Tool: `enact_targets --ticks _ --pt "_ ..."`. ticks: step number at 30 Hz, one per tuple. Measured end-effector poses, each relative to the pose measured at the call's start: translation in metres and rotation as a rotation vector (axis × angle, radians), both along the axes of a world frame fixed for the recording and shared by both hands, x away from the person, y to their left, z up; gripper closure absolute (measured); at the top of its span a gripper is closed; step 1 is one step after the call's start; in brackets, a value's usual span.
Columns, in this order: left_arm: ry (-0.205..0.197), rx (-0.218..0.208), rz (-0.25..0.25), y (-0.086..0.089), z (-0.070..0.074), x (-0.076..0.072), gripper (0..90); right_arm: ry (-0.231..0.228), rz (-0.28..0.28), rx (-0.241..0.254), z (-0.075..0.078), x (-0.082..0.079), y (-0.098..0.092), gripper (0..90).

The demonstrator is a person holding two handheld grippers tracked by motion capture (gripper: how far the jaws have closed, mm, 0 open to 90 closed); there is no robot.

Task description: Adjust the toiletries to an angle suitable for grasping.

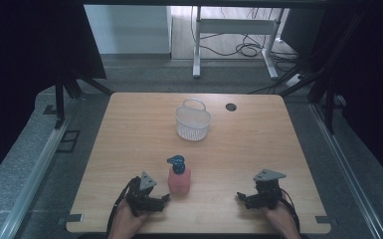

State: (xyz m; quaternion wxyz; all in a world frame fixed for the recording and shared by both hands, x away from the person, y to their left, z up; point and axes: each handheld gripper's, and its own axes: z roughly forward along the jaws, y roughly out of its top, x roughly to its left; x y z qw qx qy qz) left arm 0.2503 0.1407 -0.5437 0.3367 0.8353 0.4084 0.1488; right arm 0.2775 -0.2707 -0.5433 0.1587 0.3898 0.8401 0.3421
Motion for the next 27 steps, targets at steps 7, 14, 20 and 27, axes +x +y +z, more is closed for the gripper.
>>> enact_targets --ticks 7,14,20,27 --pt "-0.001 -0.006 0.004 -0.0005 -0.0003 0.0 10.5 0.0 0.0 0.0 0.0 0.0 0.0 0.0" --pt "-0.001 -0.006 0.003 -0.0004 -0.0002 0.0001 10.5 0.0 0.0 -0.001 0.0 0.0 0.0 0.0" --pt "-0.001 -0.005 0.002 -0.0004 -0.0002 0.0003 10.7 0.0 0.0 -0.001 0.0 0.0 0.0 0.0" --pt "0.008 -0.003 0.009 -0.0003 0.0016 0.0009 12.6 0.0 0.0 -0.001 0.0 0.0 0.0 0.0"
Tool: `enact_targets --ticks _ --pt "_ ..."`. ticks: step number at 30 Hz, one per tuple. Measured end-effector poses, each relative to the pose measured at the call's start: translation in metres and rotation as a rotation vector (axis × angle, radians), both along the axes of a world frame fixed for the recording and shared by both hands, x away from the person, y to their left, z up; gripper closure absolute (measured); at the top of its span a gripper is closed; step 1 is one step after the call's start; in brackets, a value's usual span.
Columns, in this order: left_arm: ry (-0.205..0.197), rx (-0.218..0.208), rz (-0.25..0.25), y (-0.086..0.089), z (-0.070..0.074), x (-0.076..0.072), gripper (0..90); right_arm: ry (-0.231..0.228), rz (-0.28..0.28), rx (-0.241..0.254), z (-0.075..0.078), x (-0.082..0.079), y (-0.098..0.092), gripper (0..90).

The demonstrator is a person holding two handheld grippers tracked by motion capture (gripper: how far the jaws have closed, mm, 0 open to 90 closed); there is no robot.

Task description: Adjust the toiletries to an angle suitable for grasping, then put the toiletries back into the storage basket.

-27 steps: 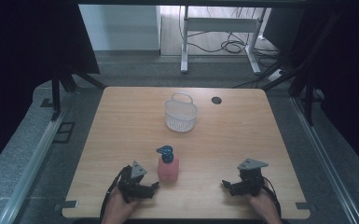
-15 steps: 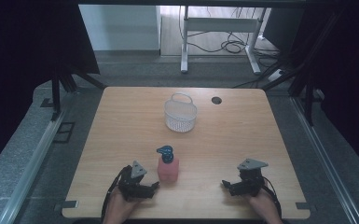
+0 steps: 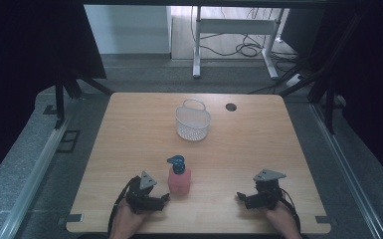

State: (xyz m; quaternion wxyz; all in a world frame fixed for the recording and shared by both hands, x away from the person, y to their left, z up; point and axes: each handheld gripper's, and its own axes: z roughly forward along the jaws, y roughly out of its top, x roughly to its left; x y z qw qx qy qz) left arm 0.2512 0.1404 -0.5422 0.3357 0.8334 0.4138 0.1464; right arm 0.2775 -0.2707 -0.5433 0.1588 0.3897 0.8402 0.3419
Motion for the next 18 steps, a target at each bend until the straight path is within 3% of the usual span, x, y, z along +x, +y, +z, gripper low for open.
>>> enact_targets --ticks 8,18 --pt "0.0 -0.002 -0.014 0.0 0.005 -0.002 12.8 0.0 0.0 0.0 0.0 0.0 0.0 0.0" --pt "0.004 -0.038 -0.058 0.002 0.016 -0.005 12.7 0.0 0.0 0.0 0.0 0.0 0.0 0.0"
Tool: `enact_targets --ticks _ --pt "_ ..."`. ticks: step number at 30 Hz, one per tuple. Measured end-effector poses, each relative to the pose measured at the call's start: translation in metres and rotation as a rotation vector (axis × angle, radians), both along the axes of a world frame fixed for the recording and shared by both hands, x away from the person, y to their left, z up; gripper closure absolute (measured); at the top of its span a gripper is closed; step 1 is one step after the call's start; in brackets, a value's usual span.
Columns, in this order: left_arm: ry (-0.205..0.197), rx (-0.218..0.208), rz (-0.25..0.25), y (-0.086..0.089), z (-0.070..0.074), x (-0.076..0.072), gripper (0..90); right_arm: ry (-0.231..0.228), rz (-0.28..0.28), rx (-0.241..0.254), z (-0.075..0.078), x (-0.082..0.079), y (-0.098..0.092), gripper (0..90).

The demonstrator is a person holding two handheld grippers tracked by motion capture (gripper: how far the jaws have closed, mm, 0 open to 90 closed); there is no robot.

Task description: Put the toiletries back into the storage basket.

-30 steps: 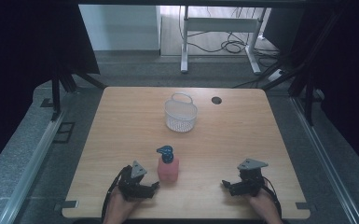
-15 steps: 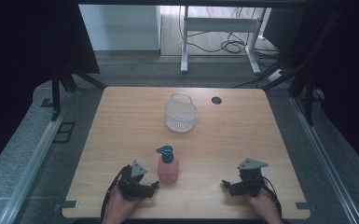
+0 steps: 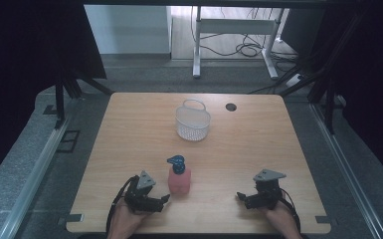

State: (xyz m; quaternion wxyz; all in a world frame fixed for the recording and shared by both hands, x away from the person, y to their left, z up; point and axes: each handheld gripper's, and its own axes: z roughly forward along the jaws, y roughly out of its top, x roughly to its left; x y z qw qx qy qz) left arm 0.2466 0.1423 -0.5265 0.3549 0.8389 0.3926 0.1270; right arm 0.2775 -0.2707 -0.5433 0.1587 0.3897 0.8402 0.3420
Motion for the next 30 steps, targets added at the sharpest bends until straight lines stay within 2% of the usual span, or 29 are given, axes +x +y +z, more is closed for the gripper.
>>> enact_targets --ticks 8,14,21,30 --pt "-0.02 0.009 -0.023 -0.003 0.006 -0.003 13.6 0.0 0.0 0.0 0.0 0.0 0.0 0.0" --pt "-0.031 -0.019 -0.037 -0.003 0.013 -0.003 14.7 0.0 0.0 0.0 0.0 0.0 0.0 0.0" --pt "-0.034 -0.021 -0.049 -0.005 0.018 -0.002 16.6 0.0 0.0 0.0 0.0 0.0 0.0 0.0" --pt "-0.038 -0.048 -0.062 -0.003 0.026 0.0 18.7 0.0 0.0 0.0 0.0 0.0 0.0 0.0"
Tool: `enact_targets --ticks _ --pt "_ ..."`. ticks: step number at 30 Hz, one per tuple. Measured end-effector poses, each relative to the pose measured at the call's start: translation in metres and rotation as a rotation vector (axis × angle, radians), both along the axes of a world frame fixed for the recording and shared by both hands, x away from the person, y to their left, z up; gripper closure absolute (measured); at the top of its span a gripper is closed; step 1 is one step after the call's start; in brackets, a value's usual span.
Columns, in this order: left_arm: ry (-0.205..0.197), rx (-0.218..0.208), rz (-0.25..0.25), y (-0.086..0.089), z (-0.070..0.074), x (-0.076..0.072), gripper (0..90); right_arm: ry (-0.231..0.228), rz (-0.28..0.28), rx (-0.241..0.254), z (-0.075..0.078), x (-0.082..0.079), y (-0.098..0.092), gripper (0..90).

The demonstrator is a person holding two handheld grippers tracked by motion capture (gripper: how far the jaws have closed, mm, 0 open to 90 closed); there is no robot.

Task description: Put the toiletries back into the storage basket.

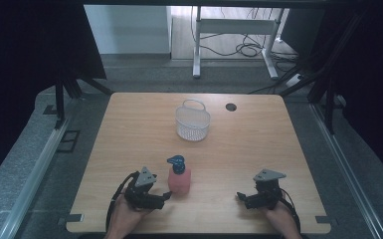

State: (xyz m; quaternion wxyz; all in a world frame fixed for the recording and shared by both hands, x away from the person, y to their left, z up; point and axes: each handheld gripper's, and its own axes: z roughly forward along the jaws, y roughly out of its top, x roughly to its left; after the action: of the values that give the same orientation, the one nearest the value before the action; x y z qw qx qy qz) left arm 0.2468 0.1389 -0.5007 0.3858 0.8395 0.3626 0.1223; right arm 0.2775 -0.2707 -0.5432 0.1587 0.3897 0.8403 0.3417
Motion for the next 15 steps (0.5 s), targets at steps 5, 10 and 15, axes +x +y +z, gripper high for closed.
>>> enact_targets --ticks 5,10,15 --pt "-0.008 -0.004 -0.008 0.0 0.006 0.003 20.0 0.0 0.0 0.0 0.0 0.0 0.0 0.0" --pt "-0.023 -0.022 -0.012 -0.002 0.017 0.007 20.9 0.0 0.0 0.0 0.0 0.0 0.0 0.0" --pt "-0.029 -0.031 -0.023 -0.005 0.024 0.011 21.6 0.0 0.0 0.0 0.0 0.0 0.0 0.0"
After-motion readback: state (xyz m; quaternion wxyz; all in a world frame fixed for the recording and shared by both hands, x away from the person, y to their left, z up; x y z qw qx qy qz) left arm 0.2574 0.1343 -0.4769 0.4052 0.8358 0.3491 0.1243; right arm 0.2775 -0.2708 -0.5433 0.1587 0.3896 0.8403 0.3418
